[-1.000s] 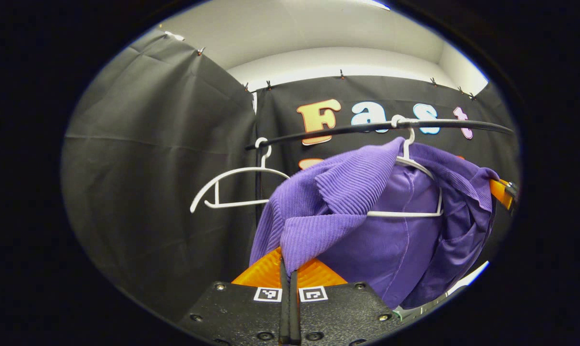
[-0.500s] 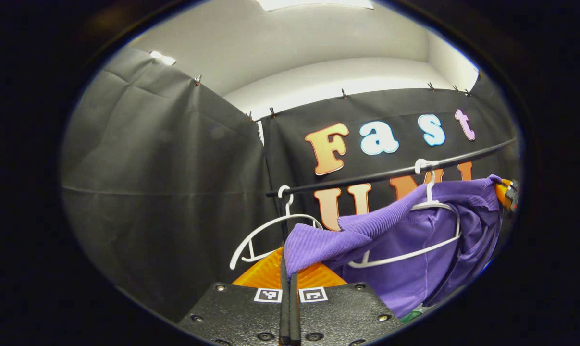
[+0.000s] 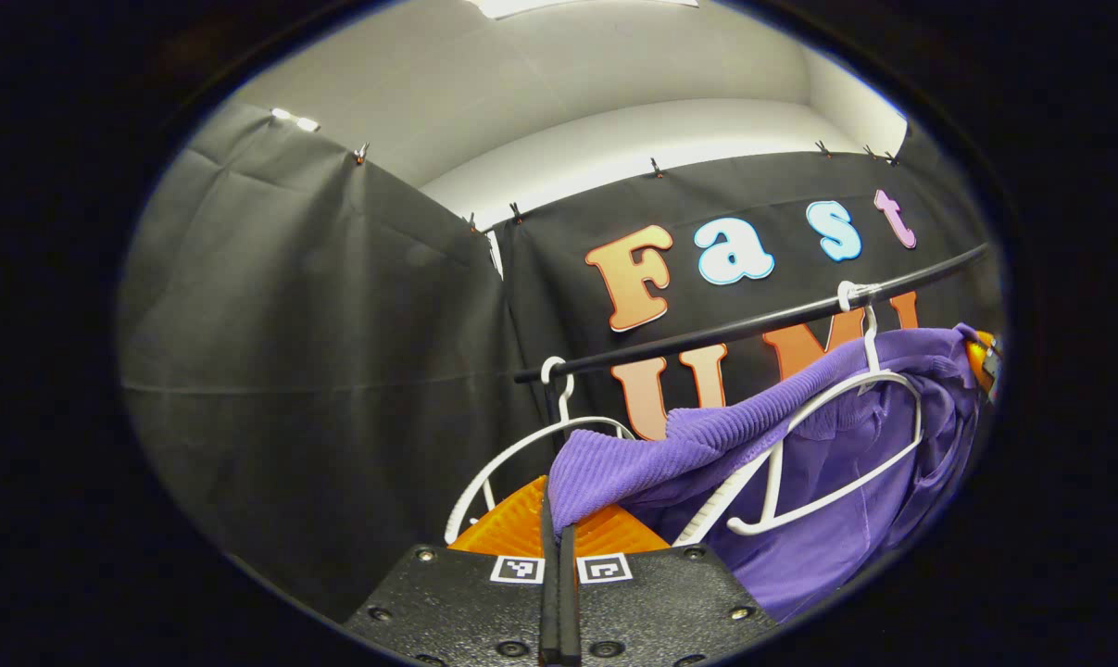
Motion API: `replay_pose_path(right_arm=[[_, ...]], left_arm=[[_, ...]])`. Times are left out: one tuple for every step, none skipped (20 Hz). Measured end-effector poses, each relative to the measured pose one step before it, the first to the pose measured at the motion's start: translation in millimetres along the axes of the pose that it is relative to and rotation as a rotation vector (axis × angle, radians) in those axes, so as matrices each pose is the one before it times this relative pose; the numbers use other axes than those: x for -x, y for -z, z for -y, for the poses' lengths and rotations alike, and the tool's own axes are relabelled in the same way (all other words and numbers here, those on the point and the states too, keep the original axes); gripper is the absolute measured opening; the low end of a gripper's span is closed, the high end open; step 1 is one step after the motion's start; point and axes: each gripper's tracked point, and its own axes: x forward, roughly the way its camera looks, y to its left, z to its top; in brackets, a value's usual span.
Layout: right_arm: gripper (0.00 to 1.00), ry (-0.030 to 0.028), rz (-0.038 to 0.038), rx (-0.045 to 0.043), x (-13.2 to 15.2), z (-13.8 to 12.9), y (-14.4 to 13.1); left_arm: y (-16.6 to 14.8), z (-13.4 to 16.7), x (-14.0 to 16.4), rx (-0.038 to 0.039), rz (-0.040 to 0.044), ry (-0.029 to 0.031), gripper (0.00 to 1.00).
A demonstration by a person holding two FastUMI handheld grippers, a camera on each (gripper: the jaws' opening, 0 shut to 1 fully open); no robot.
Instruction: Grasp the clothes on the hanger with both hands and then place them into the laundry hamper below.
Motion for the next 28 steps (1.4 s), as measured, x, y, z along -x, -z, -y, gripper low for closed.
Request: replay_pose_path(right_arm=[[0.07,-0.00637,-0.01056,0.00231,-5.34,-5.17,12.12],[0.07,-0.00732,-0.01503,-0.00219,-5.40,-5.90,12.15],[0.07,-0.00522,-0.01466,-0.00756,-7.15,-3.07,9.92],[0.07,-0.00428,-0.01549,-0.01664,-7.46,-2.07,11.51],[0.07,-0.01474,-0.02619,-0.03949,-10.26,-4.84,14.57],[0.07,-0.01527,-0.03071,-0.04872,-8.33,-3.36,16.19],[0.07,-0.01297,-0.02935,-0.04323,-5.30,-2.43,17.06],[0.07,-0.00939,-0.02906,-0.03152,-3.85,-1.46,13.72],[0.07,-0.01028,-0.01900,-0.01886,-2.08,-0.41,11.41],[0.07,-0.00672,-0.01270,-0.01050,0.83,0.78,9.37],[0.07,-0.00304,-0.01034,-0.00568,-2.08,2.09,7.11],[0.07,-0.00720,-0.01077,-0.00547,-1.95,0.49,6.63],[0.07,-0.00763,-0.01530,-0.00570,-2.79,-1.62,7.30],[0.07,-0.00868,-0.02124,-0.00829,-1.34,-0.47,9.48],[0.07,-0.00129,-0.01870,-0.00244,0.69,2.80,9.28],[0.07,0.00512,-0.00404,0.00473,-0.82,5.12,5.43],[0.07,0.00065,-0.00364,0.00873,0.93,2.12,2.43],[0.07,-0.00530,-0.01162,0.00726,1.48,0.05,3.84],[0.07,-0.00601,-0.01609,0.00156,0.55,-0.27,8.53],[0.07,-0.00592,-0.01910,-0.00886,1.28,1.03,6.99],[0.07,-0.00371,-0.01731,-0.01117,2.16,1.51,7.14],[0.07,-0.00669,-0.01181,-0.00936,4.22,0.50,5.63],[0.07,-0.00355,-0.01090,-0.00463,1.00,0.21,5.50],[0.07,-0.00014,-0.00402,0.01060,5.16,1.02,3.03],[0.07,0.00101,0.00248,0.01932,5.12,1.72,1.16],[0.07,0.00310,0.00194,0.01853,8.31,1.77,1.30],[0.07,0.00268,0.00074,0.01068,9.03,1.48,0.59],[0.07,0.00012,-0.00114,0.00319,9.01,0.68,1.45]], left_arm=[[8.45,1.17,-3.75,0.00287,-0.01221,0.00799,0.00],[7.71,2.10,-3.77,0.00269,-0.01362,0.00763,0.00],[4.59,1.86,-3.34,0.00601,-0.00719,0.00557,0.00],[7.79,0.75,-4.08,0.00917,-0.00950,0.00484,0.00],[7.13,1.44,-0.85,0.02029,-0.00903,0.00985,0.00],[7.27,2.05,-2.22,0.02553,-0.00931,0.00945,0.00],[5.99,1.44,-1.41,0.01919,-0.00509,0.00447,0.00],[5.20,2.38,-1.73,0.00718,-0.00496,0.01018,0.00],[6.82,2.13,-1.16,-0.00204,-0.00540,0.00575,0.00],[7.90,0.73,-0.32,-0.00626,-0.00534,0.00295,0.00],[6.66,2.17,-0.50,-0.00485,-0.00472,0.00171,0.00],[7.40,1.84,-0.55,-0.00230,-0.00470,-0.00322,0.00],[8.01,1.69,-0.72,-0.00205,-0.00537,-0.00123,0.00],[9.86,1.38,-1.07,0.00318,-0.00908,-0.00082,0.00],[10.58,2.61,0.14,0.00307,-0.01598,0.00593,0.00],[9.39,3.95,-0.14,0.00828,-0.01651,0.00968,0.00],[7.56,3.07,-2.27,0.00811,-0.01410,0.00824,0.00],[6.24,1.56,-0.99,0.00416,-0.01032,0.00202,0.00],[5.51,-0.48,-0.26,0.00222,-0.00808,-0.00232,0.00],[4.07,-2.58,1.11,0.00866,-0.00687,0.00241,0.00],[3.91,4.57,0.81,0.01596,-0.00708,0.00880,0.00],[6.06,5.18,0.36,0.01919,-0.01334,0.01227,0.00],[5.63,1.47,-1.55,0.00913,-0.01127,-0.00033,0.00],[4.27,0.74,1.56,-0.00916,-0.00707,-0.00910,0.00],[3.58,2.30,3.93,-0.01719,0.00209,-0.00708,0.00],[2.22,2.91,1.95,-0.01898,0.00325,-0.00365,0.00],[2.31,5.38,4.35,-0.01905,0.00404,-0.00027,0.00],[-1.40,6.44,3.20,-0.01410,0.00833,0.00469,0.01]])
